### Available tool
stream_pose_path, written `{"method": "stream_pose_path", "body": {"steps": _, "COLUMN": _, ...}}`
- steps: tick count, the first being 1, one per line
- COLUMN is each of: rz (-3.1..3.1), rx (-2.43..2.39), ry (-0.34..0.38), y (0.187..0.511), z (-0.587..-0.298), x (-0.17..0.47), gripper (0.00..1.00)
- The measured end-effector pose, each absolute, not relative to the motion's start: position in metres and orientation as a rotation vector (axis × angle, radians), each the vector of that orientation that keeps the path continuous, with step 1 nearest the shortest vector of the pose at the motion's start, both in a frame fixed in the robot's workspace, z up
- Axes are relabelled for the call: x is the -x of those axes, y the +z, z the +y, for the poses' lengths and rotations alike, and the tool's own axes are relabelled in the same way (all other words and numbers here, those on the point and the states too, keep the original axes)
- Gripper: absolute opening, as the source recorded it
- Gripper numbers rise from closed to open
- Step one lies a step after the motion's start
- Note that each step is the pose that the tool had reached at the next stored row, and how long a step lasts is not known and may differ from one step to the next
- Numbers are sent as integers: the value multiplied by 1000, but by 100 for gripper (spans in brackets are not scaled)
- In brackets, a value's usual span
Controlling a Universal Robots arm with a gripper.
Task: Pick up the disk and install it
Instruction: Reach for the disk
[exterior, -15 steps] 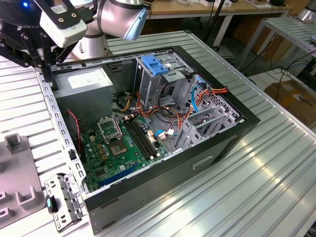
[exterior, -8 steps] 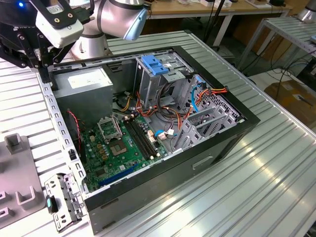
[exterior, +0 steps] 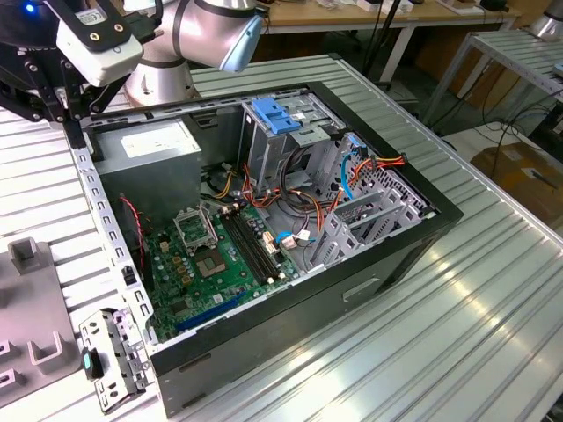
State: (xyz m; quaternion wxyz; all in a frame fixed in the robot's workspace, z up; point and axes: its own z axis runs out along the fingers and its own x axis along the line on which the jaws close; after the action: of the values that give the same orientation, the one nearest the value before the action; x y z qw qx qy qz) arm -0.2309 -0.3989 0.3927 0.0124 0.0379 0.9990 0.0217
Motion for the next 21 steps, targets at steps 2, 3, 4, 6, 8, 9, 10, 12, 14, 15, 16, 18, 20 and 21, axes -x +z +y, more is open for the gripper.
{"method": "stream_pose_path", "body": {"steps": 2, "rz": 3114, "rx": -118, "ry": 68, "y": 393, "z": -399, "x": 232, "gripper": 11}}
{"method": "stream_pose_path", "body": {"steps": 3, "rz": 3114, "rx": -118, "ry": 68, "y": 393, "z": -399, "x": 233, "gripper": 11}}
{"method": "stream_pose_path", "body": {"steps": 4, "rz": 3114, "rx": -118, "ry": 68, "y": 393, "z": -399, "x": 233, "gripper": 11}}
{"method": "stream_pose_path", "body": {"steps": 6, "rz": 3114, "rx": -118, "ry": 68, "y": 393, "z": -399, "x": 235, "gripper": 11}}
{"method": "stream_pose_path", "body": {"steps": 8, "rz": 3114, "rx": -118, "ry": 68, "y": 393, "z": -399, "x": 236, "gripper": 11}}
{"method": "stream_pose_path", "body": {"steps": 9, "rz": 3114, "rx": -118, "ry": 68, "y": 393, "z": -399, "x": 237, "gripper": 11}}
{"method": "stream_pose_path", "body": {"steps": 10, "rz": 3114, "rx": -118, "ry": 68, "y": 393, "z": -399, "x": 237, "gripper": 11}}
{"method": "stream_pose_path", "body": {"steps": 12, "rz": 3114, "rx": -118, "ry": 68, "y": 393, "z": -399, "x": 239, "gripper": 11}}
{"method": "stream_pose_path", "body": {"steps": 14, "rz": 3114, "rx": -118, "ry": 67, "y": 393, "z": -399, "x": 240, "gripper": 11}}
{"method": "stream_pose_path", "body": {"steps": 15, "rz": 3114, "rx": -118, "ry": 68, "y": 393, "z": -399, "x": 241, "gripper": 11}}
{"method": "stream_pose_path", "body": {"steps": 16, "rz": 3114, "rx": -118, "ry": 68, "y": 393, "z": -399, "x": 242, "gripper": 11}}
{"method": "stream_pose_path", "body": {"steps": 18, "rz": 3114, "rx": -118, "ry": 68, "y": 393, "z": -399, "x": 246, "gripper": 11}}
{"method": "stream_pose_path", "body": {"steps": 20, "rz": 3114, "rx": -118, "ry": 68, "y": 393, "z": -399, "x": 253, "gripper": 11}}
{"method": "stream_pose_path", "body": {"steps": 21, "rz": 3114, "rx": -118, "ry": 68, "y": 393, "z": -399, "x": 255, "gripper": 11}}
